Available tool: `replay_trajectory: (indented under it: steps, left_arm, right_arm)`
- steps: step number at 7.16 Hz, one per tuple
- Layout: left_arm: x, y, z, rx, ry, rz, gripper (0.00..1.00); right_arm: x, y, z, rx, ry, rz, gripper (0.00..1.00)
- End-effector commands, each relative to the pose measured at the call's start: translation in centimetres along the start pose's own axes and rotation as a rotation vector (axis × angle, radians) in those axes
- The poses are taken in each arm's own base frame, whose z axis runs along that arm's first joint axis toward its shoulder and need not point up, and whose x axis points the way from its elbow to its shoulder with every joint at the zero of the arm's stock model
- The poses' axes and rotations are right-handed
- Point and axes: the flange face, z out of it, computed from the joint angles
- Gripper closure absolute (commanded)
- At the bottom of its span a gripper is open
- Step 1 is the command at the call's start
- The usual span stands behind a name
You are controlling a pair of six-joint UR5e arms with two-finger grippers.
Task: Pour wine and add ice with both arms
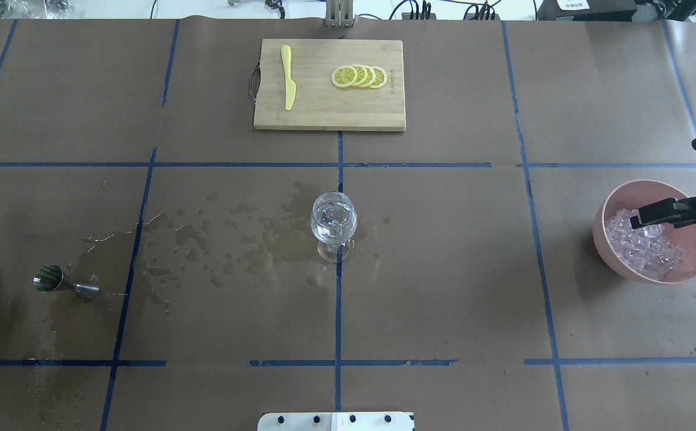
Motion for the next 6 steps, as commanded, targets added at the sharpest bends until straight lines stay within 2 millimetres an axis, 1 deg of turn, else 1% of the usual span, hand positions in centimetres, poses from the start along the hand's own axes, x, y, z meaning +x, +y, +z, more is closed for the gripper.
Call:
replay_trajectory:
  steps: [1,2,3,4,5,6]
  left_arm:
    - [-0.7,-0.86,0.54,-0.014,-0.001,0.019,0.0]
    - [-0.67,-1.02,0.58,-0.01,-0.001,0.019,0.0]
    - [-0.61,-1.16,0.55,-0.008,0.0,0.02,0.0]
    - [-0.7,-1.19,0.49,-0.005,-0.002,0.019,0.0]
    - [-0.71,-1.18,0.34,0.001,0.0,0.021,0.0]
    - [-0.7,-1.14,0.24,0.004,0.001,0.022,0.0]
  right_arm:
    - [1.81,-0.03,1.95,-0.002,0.053,0.023,0.22]
    - [1.9,0.02,1.97,-0.001,0.055,0.026,0.31]
    - [2.46,0.07,2.41,-0.009,0.063,0.034,0.46]
    - [2.45,0.08,2.41,-0.01,0.062,0.034,0.75]
    - [2.29,-0.01,2.39,-0.011,0.058,0.031,1.0]
    - [2.01,0.0,2.2,-0.011,0.051,0.026,1.0]
